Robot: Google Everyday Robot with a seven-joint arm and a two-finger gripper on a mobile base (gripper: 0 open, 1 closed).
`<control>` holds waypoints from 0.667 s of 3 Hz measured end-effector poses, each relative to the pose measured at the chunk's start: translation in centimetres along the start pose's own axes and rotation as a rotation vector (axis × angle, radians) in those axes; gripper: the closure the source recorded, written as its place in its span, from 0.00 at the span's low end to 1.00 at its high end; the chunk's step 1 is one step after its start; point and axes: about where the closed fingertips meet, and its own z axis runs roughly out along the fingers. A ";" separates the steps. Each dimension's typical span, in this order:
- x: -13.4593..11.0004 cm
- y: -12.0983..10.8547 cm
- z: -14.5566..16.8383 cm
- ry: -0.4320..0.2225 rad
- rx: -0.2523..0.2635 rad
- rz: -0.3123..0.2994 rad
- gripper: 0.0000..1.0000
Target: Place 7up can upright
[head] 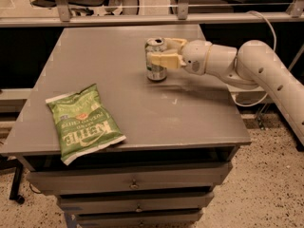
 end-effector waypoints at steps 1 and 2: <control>0.1 0.1 -0.3 0.005 0.000 0.002 0.12; 0.1 0.8 -1.5 0.029 -0.002 -0.002 0.00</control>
Offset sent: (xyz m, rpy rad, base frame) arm -0.0291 -0.0298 0.0006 -0.0618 0.0219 -0.0067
